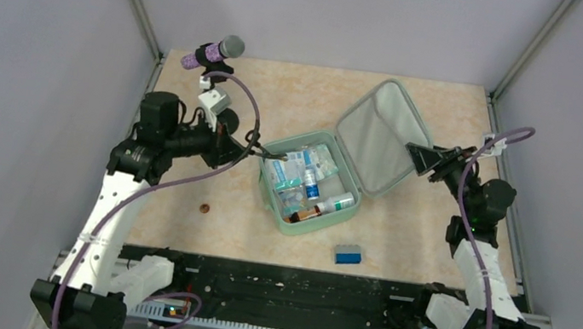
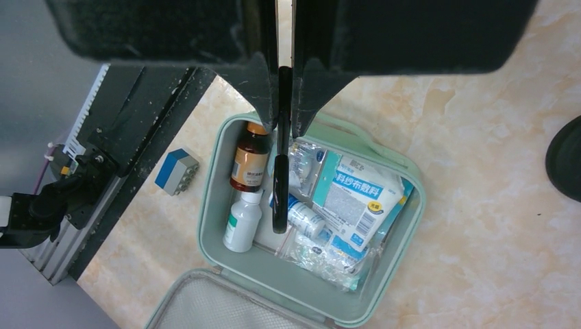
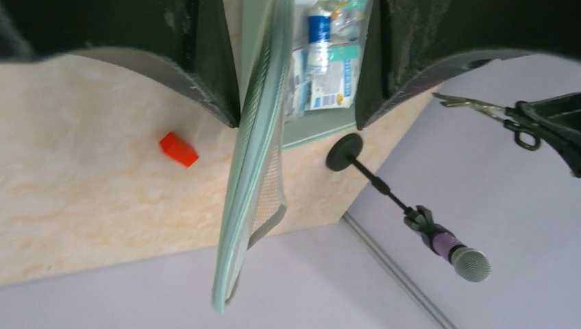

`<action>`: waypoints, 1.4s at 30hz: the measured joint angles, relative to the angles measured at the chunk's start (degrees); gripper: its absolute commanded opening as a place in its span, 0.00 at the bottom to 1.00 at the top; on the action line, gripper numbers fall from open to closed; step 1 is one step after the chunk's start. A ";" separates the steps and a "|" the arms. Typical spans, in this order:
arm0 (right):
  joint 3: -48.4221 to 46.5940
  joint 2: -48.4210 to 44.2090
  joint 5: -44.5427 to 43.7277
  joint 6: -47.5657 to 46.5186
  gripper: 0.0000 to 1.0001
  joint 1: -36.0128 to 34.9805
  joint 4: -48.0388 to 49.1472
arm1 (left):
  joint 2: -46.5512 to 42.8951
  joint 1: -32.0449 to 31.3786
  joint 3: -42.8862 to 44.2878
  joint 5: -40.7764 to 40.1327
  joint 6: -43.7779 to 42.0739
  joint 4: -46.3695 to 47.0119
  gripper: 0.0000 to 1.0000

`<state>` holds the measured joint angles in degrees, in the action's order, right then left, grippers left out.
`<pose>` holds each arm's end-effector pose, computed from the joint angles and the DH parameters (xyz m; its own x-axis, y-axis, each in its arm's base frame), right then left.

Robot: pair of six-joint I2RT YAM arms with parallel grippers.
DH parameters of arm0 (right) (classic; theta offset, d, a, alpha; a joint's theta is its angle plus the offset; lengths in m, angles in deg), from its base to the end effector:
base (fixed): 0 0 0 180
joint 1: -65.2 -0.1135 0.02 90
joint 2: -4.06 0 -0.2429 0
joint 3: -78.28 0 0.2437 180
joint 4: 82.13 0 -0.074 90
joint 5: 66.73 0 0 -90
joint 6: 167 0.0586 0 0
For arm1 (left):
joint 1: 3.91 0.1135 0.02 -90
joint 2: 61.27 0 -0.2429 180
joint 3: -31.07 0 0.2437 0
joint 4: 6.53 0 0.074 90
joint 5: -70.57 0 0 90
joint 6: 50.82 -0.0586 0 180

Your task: Organize the medicine kit

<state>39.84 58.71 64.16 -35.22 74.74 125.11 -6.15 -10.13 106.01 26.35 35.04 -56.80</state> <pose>0.2328 -0.0002 0.2662 -0.1980 0.5440 -0.8154 -0.5048 0.6565 0.5606 0.2036 -0.0644 0.3372 -0.4527 0.1000 -0.8860 0.7243 0.6208 -0.3000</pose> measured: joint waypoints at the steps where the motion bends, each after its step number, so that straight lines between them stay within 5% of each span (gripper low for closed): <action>1: -1.01 0.00 -0.48 -1.27 0.50 0.00 -0.68 | 0.81 -0.50 0.63 0.11 0.28 0.02 0.00; 11: -2.51 -0.72 -2.27 -9.75 0.20 0.02 -5.57 | 11.15 -9.07 13.18 -1.27 -0.72 -0.83 0.00; 24: -6.97 -4.61 2.10 -22.38 0.18 -3.96 -15.15 | 31.61 -25.88 40.39 -13.84 -9.38 -2.32 0.00; 33: -10.25 -7.08 3.85 -35.56 0.18 -9.62 -23.23 | 35.91 -34.93 45.18 -25.99 -32.13 -5.05 0.00; 42: -11.52 -7.37 4.87 -41.18 0.16 -11.74 -26.23 | 35.93 -43.50 39.10 -42.07 -59.91 -3.89 0.00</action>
<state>28.32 51.34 69.03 -76.40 63.00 98.88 29.78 -53.62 145.11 -15.73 -24.87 -60.69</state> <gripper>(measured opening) 0.173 0.056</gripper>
